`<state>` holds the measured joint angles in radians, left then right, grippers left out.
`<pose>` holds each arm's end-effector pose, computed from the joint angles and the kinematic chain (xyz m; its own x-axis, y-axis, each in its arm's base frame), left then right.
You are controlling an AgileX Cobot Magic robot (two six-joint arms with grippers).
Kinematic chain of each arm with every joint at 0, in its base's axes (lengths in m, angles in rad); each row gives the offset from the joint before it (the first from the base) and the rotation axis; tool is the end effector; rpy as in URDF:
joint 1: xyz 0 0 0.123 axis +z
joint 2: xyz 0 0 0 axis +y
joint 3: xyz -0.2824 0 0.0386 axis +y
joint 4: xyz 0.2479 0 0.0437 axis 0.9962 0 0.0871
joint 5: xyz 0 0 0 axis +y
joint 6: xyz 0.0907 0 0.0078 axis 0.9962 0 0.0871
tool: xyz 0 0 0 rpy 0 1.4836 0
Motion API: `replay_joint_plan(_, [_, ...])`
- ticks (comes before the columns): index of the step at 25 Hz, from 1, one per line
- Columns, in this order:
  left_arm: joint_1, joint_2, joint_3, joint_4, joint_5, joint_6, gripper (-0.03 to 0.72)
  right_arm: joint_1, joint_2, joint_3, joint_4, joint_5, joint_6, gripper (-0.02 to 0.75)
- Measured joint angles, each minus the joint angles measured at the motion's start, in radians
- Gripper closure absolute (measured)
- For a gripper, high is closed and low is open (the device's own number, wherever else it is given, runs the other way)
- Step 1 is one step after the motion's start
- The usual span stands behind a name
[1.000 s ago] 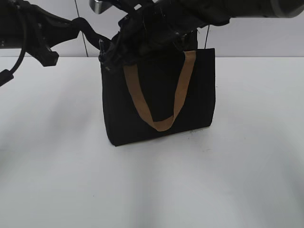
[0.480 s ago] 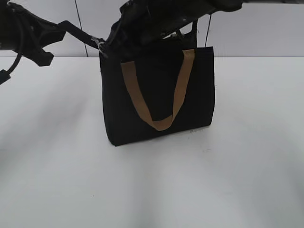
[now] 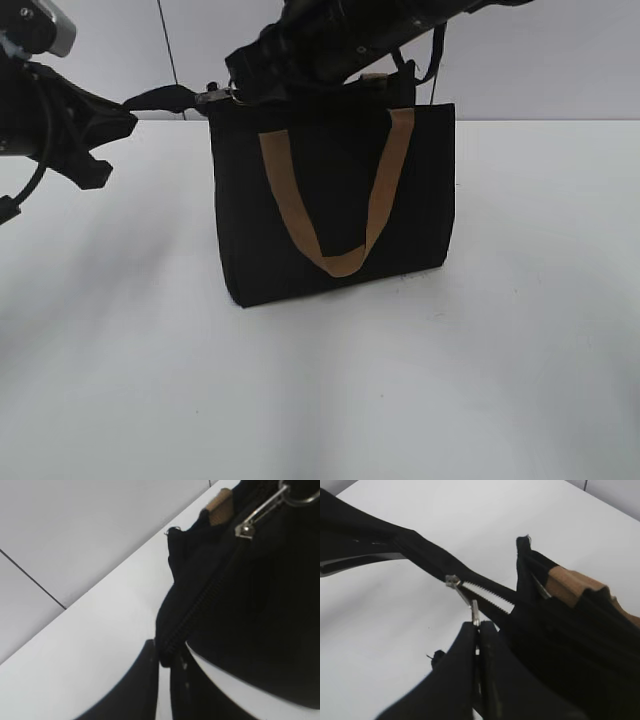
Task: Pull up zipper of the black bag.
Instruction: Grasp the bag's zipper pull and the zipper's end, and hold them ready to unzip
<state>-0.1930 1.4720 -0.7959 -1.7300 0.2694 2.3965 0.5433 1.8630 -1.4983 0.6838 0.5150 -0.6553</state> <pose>0.2961 -0.0824 0.2413 -0.1530 0.6332 -0.7588 0.6325 0.6526 0.4171 0.3552 0.2477 0.2795 -0.5184 -0.3557 -0.7777 -0.7170 0.6764 0.1686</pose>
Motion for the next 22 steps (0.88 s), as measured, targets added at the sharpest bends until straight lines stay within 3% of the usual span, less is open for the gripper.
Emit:
replay_joint_plan(13, [-0.01,-0.013,0.0,-0.001,-0.111,0.0,0.662,-0.148,0.0,0.0,0.013,0.083,0.083,0.738])
replay_joint_plan(22, [-0.01,-0.013,0.0,-0.001,-0.133,0.0,0.662,-0.295,0.0,0.0,0.009,0.131,0.074,0.738])
